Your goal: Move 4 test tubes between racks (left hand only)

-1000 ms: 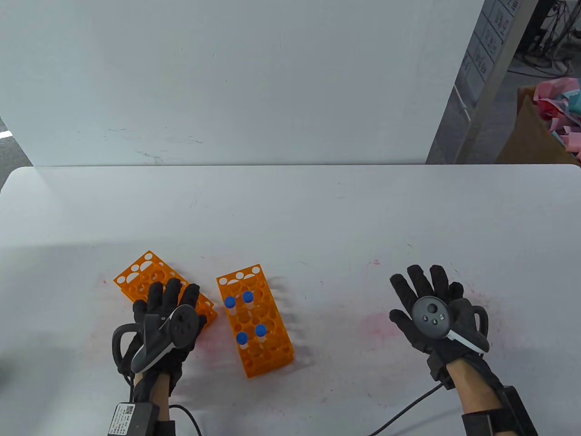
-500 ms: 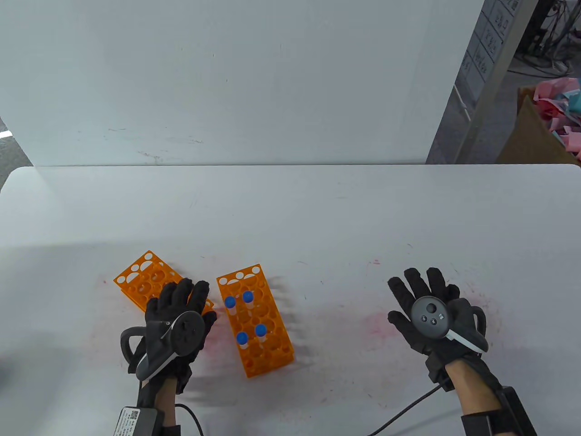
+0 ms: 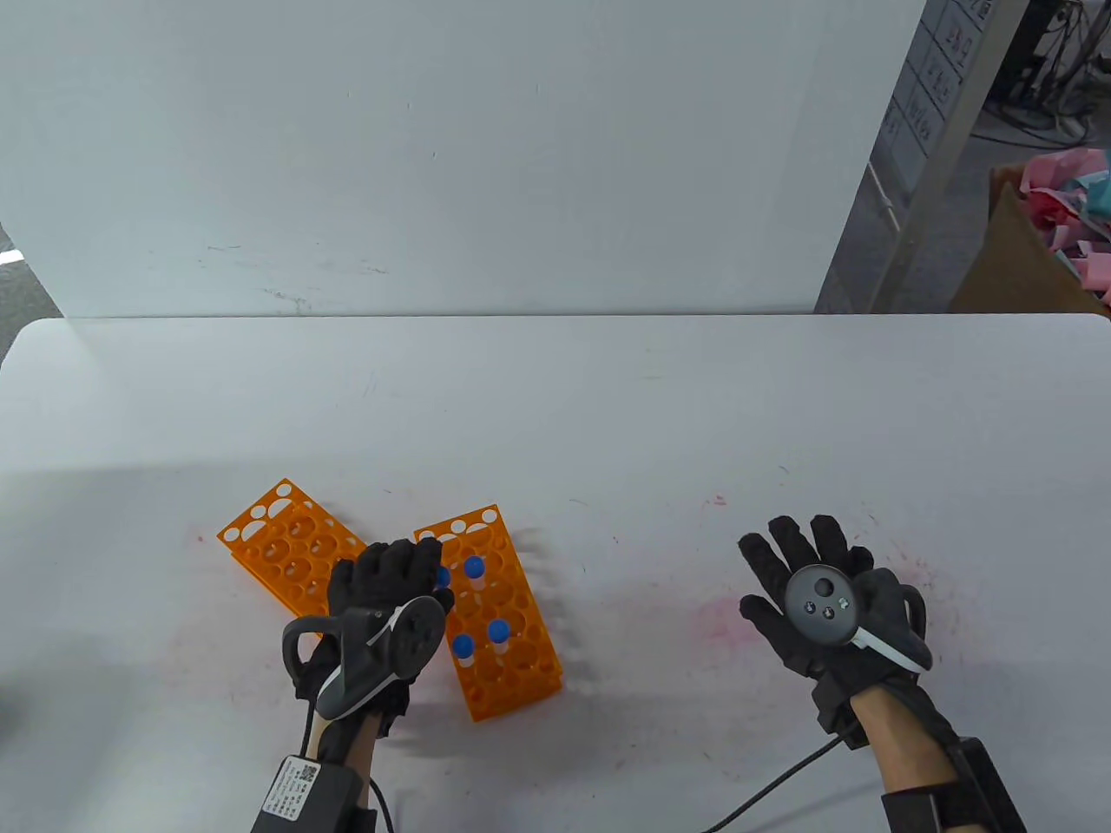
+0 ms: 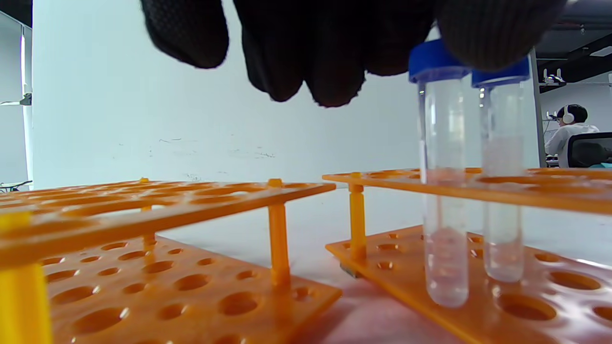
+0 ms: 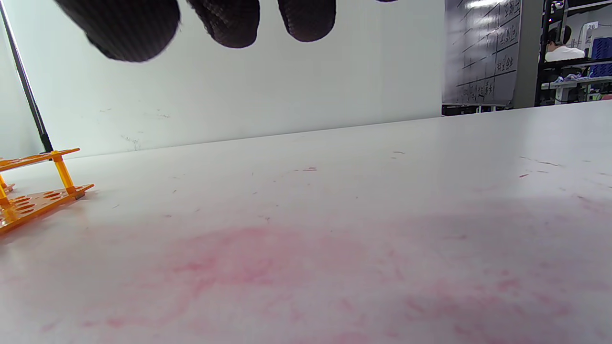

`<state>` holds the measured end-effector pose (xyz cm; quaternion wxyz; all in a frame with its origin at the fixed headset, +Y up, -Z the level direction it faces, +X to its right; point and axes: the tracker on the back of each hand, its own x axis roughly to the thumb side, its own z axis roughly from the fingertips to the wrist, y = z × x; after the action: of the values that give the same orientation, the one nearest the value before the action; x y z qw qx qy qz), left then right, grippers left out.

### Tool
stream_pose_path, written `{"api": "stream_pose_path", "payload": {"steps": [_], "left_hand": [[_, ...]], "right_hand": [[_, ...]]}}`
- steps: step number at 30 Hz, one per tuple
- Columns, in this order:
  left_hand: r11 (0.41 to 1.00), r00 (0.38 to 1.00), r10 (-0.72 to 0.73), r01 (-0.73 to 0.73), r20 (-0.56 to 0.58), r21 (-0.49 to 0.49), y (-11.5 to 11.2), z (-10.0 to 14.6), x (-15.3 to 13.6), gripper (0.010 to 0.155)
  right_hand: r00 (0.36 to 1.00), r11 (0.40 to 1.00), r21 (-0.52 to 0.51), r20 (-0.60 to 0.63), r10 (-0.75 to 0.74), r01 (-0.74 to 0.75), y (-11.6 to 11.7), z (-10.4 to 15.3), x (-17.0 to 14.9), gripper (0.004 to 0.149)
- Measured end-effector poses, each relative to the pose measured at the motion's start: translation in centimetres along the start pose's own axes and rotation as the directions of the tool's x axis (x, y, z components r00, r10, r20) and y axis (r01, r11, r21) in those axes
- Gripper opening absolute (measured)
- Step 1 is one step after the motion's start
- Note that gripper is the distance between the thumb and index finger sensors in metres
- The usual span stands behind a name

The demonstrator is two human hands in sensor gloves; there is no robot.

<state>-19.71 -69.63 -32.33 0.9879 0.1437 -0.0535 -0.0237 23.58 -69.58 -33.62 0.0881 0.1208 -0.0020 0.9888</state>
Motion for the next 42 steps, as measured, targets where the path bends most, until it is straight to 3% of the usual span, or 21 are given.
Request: {"api": "stream_pose_path", "payload": {"steps": [19, 42], "left_hand": [[0.999, 0.999, 0.026, -0.026, -0.027, -0.023, -0.5, -0.4, 0.6, 0.06], [0.965, 0.971, 0.218, -0.199, -0.102, 0.171, 3.2, 0.8, -1.9, 0.059]], "right_hand": [[1.0, 1.0, 0.01, 0.008, -0.012, 0.012, 0.1, -0.1, 0.1, 0.065], [1.0, 1.0, 0.024, 0.011, -0.013, 0.013, 0.1, -0.1, 0.1, 0.065]]}}
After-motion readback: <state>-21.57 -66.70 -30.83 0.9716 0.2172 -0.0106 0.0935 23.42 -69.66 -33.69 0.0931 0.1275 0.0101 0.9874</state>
